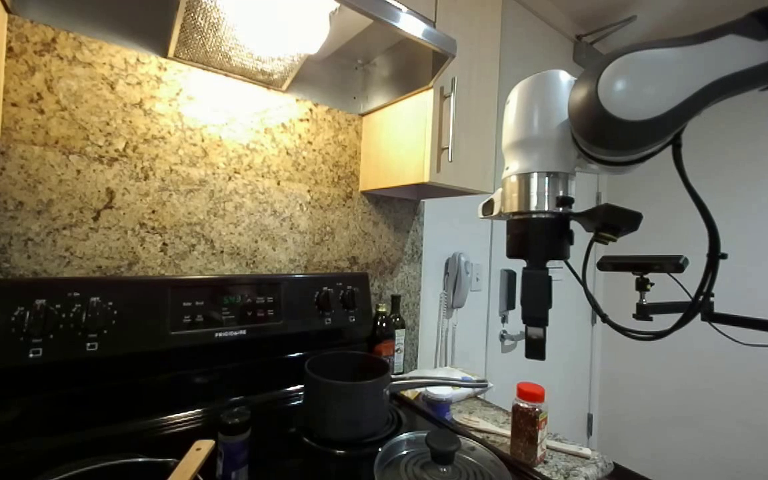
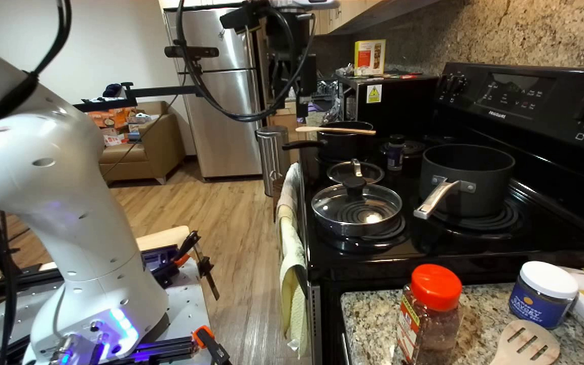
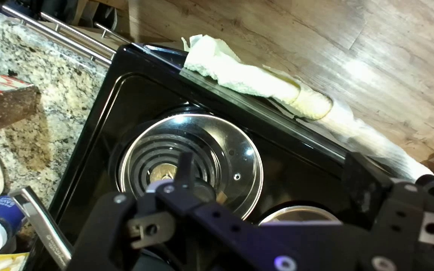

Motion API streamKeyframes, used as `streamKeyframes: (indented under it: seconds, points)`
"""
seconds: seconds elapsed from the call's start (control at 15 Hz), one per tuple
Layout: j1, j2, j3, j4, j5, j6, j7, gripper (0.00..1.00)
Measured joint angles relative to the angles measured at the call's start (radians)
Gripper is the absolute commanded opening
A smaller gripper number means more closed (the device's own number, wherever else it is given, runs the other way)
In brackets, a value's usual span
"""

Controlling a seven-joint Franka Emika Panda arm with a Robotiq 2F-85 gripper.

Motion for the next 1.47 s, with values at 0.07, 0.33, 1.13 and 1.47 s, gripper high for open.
streamKeyframes:
  seconds: [0.07, 0.33, 1.13, 1.47]
  points:
    - [0.003, 0.032, 0.0, 0.022, 0.0, 0.0, -0.016, 1.0]
    - [0.025, 0.201, 0.004, 0.132, 0.0, 0.03, -0.091, 1.0]
    - [0.078, 0.675, 0.086, 0.512, 0.0, 0.014, -0.553, 1.0]
    - [0.075, 0.725, 0.104, 0.549, -0.009, 0.008, -0.57, 1.0]
